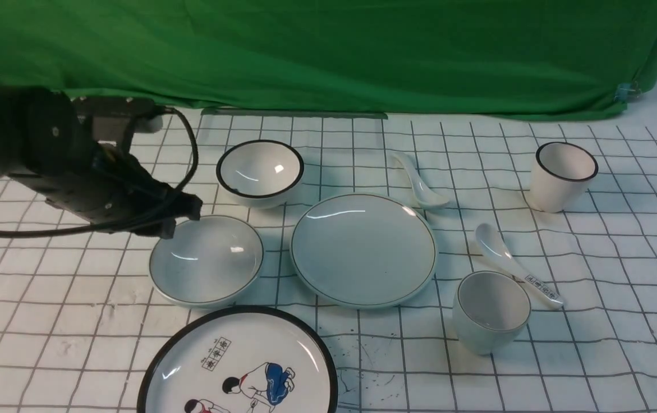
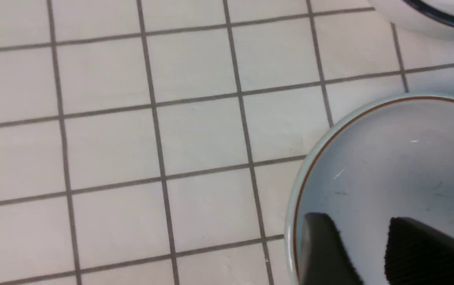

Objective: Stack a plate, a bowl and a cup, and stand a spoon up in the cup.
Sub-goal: Use the left arm to grab a blue rice bowl, then use the left arm to put the blue rice bowl into the blue large plate in the middle, then use the right arm to grab a blue teacup, then use the right arm to put the blue teacup into the blue rice bowl in the middle

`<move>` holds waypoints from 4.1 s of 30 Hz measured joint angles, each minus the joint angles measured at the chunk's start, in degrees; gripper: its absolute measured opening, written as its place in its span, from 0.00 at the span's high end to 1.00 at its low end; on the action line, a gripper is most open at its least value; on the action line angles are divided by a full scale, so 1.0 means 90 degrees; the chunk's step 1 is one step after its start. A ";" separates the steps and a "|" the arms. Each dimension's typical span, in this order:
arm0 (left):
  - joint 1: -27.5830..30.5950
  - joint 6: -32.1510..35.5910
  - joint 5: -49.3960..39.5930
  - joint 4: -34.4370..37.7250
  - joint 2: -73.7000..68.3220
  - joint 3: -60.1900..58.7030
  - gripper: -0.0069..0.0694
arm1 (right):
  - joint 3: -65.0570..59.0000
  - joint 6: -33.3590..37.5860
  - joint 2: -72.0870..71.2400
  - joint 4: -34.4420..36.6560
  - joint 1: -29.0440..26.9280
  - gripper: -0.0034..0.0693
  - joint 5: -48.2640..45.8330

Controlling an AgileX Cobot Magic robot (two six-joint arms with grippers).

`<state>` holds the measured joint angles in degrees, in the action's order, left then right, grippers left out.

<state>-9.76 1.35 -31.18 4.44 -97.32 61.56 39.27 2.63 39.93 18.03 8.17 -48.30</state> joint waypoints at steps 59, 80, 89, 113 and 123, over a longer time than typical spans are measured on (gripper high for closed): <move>-0.1494 0.0105 -0.0797 0.2261 -0.2556 0.2935 0.48 | 0.0838 -0.0009 0.1538 -0.0020 0.0000 0.63 0.0322; -0.1253 -0.0360 -0.3263 -0.0719 0.0239 0.3270 0.90 | 0.2803 0.0212 0.6225 -0.0801 0.0774 0.29 0.0692; -0.1253 -0.0589 -0.2792 -0.0748 0.1428 0.1434 0.91 | 0.3052 0.0738 0.6770 -0.0819 0.0774 0.83 0.0541; -0.1253 -0.0860 -0.1564 -0.0493 0.2592 -0.0688 0.91 | 0.8224 0.0300 0.9342 -0.1168 0.2193 0.83 -0.0907; -0.1253 -0.0762 -0.1568 -0.0493 0.2592 -0.0715 0.91 | 0.8262 0.0162 0.9682 -0.1256 0.2186 0.70 -0.1143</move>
<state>-21.04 -5.51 -45.29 0.00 -73.99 55.13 113.63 4.08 127.07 6.73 27.84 -58.59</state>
